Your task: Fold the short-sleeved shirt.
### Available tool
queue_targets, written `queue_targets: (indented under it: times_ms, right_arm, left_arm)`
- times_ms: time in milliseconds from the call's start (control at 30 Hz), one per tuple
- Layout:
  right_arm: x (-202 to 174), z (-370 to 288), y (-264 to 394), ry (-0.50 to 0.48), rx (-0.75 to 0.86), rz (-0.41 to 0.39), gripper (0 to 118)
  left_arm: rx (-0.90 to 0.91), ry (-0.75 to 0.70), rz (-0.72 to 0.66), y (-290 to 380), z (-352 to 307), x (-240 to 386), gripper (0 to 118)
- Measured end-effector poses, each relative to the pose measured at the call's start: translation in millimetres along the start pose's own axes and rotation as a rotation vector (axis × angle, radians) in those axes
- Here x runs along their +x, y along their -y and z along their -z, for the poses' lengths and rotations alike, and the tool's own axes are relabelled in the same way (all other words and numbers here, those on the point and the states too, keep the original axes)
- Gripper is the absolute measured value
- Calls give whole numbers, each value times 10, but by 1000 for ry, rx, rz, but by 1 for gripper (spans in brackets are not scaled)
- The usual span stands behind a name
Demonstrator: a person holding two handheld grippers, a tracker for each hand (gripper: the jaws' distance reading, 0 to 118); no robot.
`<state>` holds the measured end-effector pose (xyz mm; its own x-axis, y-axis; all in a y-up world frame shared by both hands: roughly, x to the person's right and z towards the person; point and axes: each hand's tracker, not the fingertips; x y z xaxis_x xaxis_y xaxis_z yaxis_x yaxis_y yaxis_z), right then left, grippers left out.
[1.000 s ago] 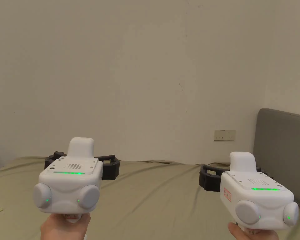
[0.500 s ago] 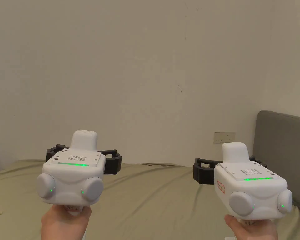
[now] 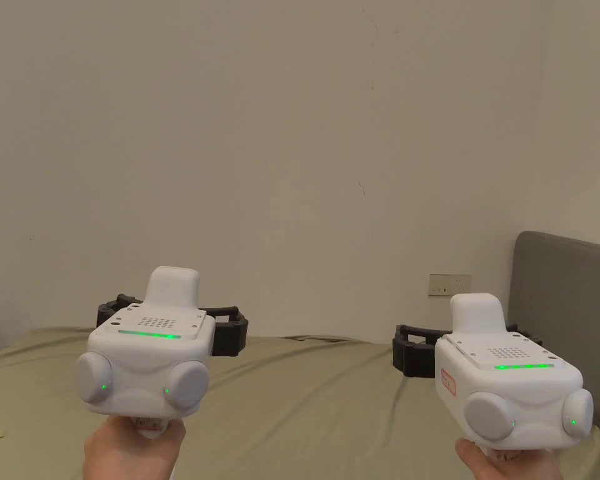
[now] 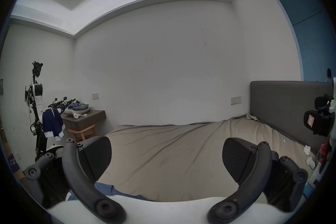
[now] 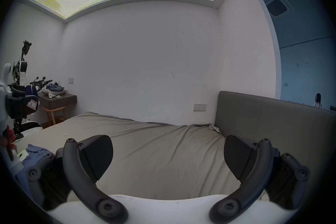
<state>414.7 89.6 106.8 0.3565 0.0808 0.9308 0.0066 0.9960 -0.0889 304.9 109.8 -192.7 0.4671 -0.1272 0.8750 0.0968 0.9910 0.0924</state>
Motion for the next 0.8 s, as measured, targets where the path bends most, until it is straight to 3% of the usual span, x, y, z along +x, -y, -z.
queue_targets:
  times_ms: [133,167,200,233,267,333,433,533,667,800]
  right_arm:
    - [-8,-31,86,0,4,8,118]
    - [-30,-71,132,5,21,3,114]
    - [-66,-90,166,18,41,-20,90]
    - [-99,-125,183,32,43,-57,9]
    - [-114,-114,223,68,-32,-86,2]
    - [-51,-119,302,-127,-39,2,2]
    - [-145,-55,477,-133,-68,-21,2]
    - [-485,-35,546,-243,-84,-26,2]
    - [-1469,-40,690,-457,-113,-57,2]
    - [-2698,-71,935,-695,-192,-45,2]
  left_arm:
    - [-39,71,5,13,-9,-22,118]
    - [-47,144,-9,28,-12,-62,104]
    - [-68,160,-14,36,8,-68,52]
    - [-123,105,-14,53,70,-50,0]
    - [-122,71,-28,132,93,-53,0]
    - [-153,133,-58,220,110,-127,0]
    - [-129,30,-19,360,-14,-182,0]
    - [-183,28,-108,583,-147,-516,0]
    - [-320,-185,-27,1004,-396,-1325,0]
    - [-387,-410,-110,1356,-952,-2326,0]
